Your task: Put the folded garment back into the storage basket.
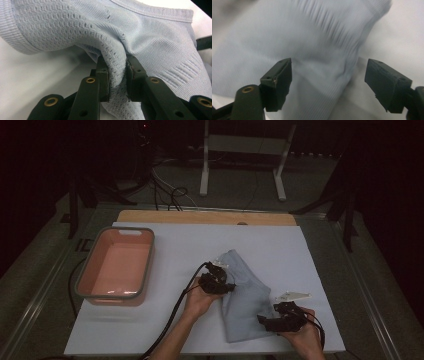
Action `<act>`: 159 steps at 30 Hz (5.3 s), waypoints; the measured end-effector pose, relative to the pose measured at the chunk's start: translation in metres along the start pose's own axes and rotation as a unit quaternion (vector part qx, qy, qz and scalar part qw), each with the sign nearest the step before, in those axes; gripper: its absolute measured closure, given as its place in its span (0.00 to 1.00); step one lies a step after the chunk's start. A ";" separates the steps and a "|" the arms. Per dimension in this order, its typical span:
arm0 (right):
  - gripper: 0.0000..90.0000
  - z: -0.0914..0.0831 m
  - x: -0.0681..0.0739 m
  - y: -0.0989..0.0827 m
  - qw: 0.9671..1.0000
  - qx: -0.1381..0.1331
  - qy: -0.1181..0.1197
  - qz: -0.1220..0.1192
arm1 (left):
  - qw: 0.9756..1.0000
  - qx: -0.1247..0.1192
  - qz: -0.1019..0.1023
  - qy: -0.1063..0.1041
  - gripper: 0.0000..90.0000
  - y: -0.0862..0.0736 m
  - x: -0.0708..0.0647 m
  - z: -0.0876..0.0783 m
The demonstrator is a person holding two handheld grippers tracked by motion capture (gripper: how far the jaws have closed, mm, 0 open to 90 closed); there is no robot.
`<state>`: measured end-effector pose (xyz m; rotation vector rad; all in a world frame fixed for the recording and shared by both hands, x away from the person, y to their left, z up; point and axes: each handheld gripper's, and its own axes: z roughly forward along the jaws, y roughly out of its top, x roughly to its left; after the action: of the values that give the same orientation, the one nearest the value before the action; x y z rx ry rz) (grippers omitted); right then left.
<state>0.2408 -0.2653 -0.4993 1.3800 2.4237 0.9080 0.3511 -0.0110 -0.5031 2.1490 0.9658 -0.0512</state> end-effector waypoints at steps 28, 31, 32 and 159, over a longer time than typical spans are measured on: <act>0.86 0.005 0.020 0.003 0.999 0.024 0.046 0.004 | 1.000 -0.006 0.013 0.010 0.85 0.005 0.000 -0.014; 0.86 0.002 0.023 0.004 0.999 0.013 0.047 0.002 | 1.000 -0.011 0.007 0.010 0.85 0.006 0.000 -0.017; 0.86 0.002 0.024 0.004 0.999 0.009 0.048 0.000 | 1.000 -0.011 0.008 0.009 0.85 0.007 0.001 -0.018; 0.86 -0.010 0.068 0.083 0.992 -0.091 0.059 -0.064 | 0.997 -0.044 0.026 0.061 0.85 0.055 0.023 -0.099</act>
<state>0.2579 -0.1818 -0.4334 1.1226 2.4096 1.1748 0.3781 0.0451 -0.4058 2.1131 0.9632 0.1463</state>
